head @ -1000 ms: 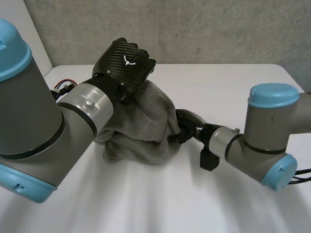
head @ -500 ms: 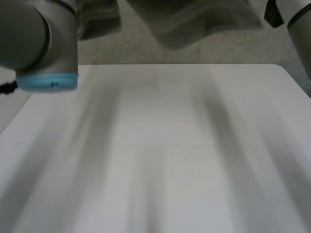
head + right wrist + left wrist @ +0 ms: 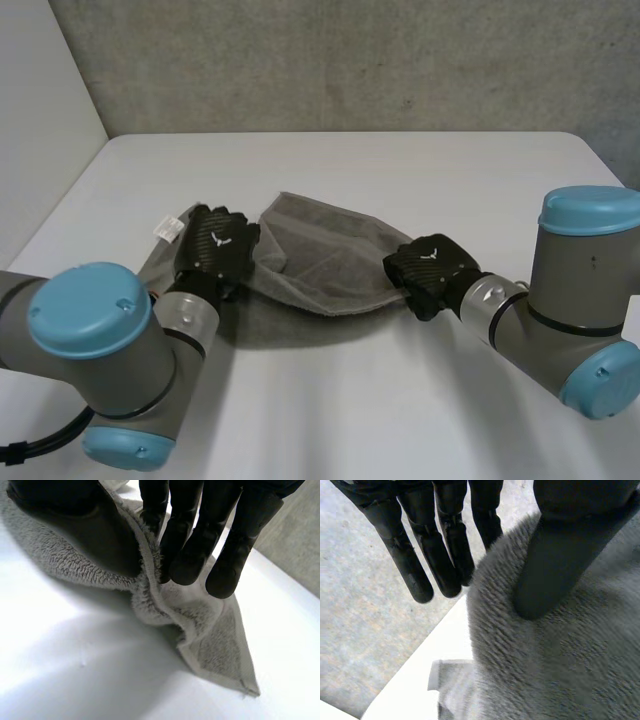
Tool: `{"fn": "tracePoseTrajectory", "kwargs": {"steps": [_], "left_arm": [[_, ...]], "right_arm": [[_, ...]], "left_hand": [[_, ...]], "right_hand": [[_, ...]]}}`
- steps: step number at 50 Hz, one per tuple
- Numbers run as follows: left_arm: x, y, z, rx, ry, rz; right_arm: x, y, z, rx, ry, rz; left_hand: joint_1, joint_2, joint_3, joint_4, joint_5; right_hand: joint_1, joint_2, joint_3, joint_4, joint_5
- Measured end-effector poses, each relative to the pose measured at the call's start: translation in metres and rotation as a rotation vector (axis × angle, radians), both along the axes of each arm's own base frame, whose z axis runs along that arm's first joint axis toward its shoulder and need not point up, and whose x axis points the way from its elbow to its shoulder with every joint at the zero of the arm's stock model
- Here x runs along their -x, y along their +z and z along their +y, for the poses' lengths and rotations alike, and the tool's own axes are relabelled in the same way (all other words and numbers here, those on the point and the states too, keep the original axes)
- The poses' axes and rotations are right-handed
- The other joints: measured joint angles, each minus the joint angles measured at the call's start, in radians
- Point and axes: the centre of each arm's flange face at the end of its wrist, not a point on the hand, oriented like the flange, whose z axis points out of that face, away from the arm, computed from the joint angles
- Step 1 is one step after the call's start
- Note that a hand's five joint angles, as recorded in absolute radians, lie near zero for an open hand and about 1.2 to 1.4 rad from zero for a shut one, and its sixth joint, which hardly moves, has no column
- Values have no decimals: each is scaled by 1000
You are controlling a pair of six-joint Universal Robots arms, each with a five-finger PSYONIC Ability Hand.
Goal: Fold the laundry
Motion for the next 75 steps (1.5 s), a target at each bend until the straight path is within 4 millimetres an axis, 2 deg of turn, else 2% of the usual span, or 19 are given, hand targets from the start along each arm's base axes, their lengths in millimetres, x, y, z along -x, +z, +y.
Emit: {"fn": "tracePoseTrajectory", "kwargs": {"steps": [1, 6, 8, 12, 18, 27, 33, 39, 42, 48, 53, 60, 66, 75], "left_arm": [[0, 3, 0, 7, 0, 2], [-2, 29, 6, 75, -3, 20], [-2, 37, 10, 95, -8, 23], [-2, 48, 19, 123, -22, 29], [-2, 58, 29, 146, -37, 41], [-2, 63, 26, 159, -30, 54], [-2, 62, 25, 152, -43, 47], [3, 57, 21, 107, -112, 15], [4, 54, 12, 61, -151, -9], [2, 49, -19, -73, -195, -59], [-2, 45, -44, -171, -180, -91], [-7, 36, -70, -241, -158, -135], [-2, 27, -77, -266, -243, -159], [6, 13, -71, -376, -358, -172]], "right_arm": [[0, 1, 0, -1, -2, -3], [4, 19, 4, -1, -28, -66], [5, 24, 5, -7, -39, -95], [6, 27, 8, -39, -62, -154], [6, 19, 11, -160, -100, -254], [9, 9, 8, -317, -103, -359], [10, 7, 8, -290, -77, -331], [15, 5, 10, -191, -59, -218], [19, 3, 11, -143, -64, -155], [26, -2, 14, -85, -82, -62], [27, -3, 15, -79, -84, -49], [27, -3, 12, -77, -87, -55], [29, -3, 10, -79, -92, -57], [31, -5, 5, -71, -102, -60]], "left_hand": [[-31, -31, -31, -31, -26], [-176, -177, -176, -176, -178], [-193, -192, -192, -191, -194], [-205, -204, -205, -203, -206], [-206, -204, -205, -204, -207], [-206, -204, -205, -204, -205], [-251, -250, -251, -249, -253], [-295, -294, -294, -293, -297], [-335, -333, -333, -332, -335], [-460, -461, -461, -457, -461], [-551, -552, -552, -549, -554], [-566, -565, -567, -565, -566], [-492, -493, -494, -494, -491], [-361, -360, -361, -360, -359]], "right_hand": [[-20, -22, -32, -31, -33], [-652, -655, -663, -660, -686], [-770, -771, -780, -777, -802], [-845, -850, -865, -867, -899], [-866, -850, -889, -887, -934], [-908, -920, -923, -923, -965], [-908, -920, -923, -923, -965], [-908, -920, -923, -923, -965], [-908, -920, -923, -923, -965], [-908, -920, -923, -923, -965], [-908, -920, -923, -923, -965], [-908, -920, -923, -923, -965], [-908, -920, -923, -923, -965], [-908, -920, -923, -923, -965]]}}
